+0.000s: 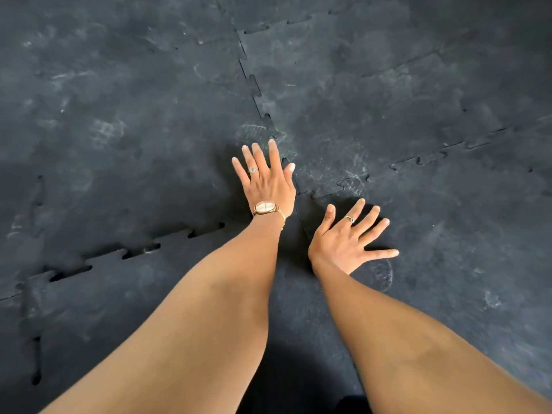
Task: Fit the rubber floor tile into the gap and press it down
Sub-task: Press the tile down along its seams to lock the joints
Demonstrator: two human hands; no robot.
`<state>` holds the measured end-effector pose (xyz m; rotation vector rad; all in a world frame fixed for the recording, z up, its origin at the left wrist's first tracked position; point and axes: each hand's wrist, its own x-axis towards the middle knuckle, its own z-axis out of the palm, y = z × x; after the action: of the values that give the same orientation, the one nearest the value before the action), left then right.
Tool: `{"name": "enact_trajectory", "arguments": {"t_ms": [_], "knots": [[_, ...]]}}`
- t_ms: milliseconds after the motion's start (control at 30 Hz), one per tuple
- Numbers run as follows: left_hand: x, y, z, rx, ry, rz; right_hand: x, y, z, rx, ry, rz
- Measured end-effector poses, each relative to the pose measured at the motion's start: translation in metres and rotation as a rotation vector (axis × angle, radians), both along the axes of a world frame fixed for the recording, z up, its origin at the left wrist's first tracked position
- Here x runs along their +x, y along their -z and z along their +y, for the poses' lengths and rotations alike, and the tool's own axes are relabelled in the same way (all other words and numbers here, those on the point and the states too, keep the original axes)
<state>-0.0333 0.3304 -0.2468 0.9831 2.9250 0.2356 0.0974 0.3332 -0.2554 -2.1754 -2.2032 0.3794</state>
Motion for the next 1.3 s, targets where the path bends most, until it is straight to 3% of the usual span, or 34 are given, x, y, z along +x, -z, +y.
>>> {"name": "enact_trajectory", "arguments": {"t_ms": [133,367,500,667,900,1133,1300], "knots": [[-0.004,0.005,0.005,-0.034,0.030,0.053,0.000,0.002,-0.001,0.006,0.002,-0.011],[-0.004,-0.002,0.003,-0.047,0.103,-0.016,0.000,-0.004,-0.001,-0.024,0.001,0.007],[-0.012,0.001,-0.030,0.037,0.238,0.122,0.000,-0.005,-0.001,-0.030,-0.006,-0.003],[-0.016,0.009,-0.048,0.109,0.047,0.013,0.000,-0.005,-0.002,-0.030,-0.003,-0.002],[-0.018,0.015,-0.044,-0.008,0.026,0.015,0.000,0.001,-0.003,0.003,-0.014,0.002],[-0.025,0.005,-0.055,0.375,0.139,-0.240,0.000,0.000,-0.004,0.013,0.004,0.031],[-0.026,0.004,-0.055,0.521,0.112,-0.349,0.000,-0.002,-0.004,0.005,0.012,0.041]]}}
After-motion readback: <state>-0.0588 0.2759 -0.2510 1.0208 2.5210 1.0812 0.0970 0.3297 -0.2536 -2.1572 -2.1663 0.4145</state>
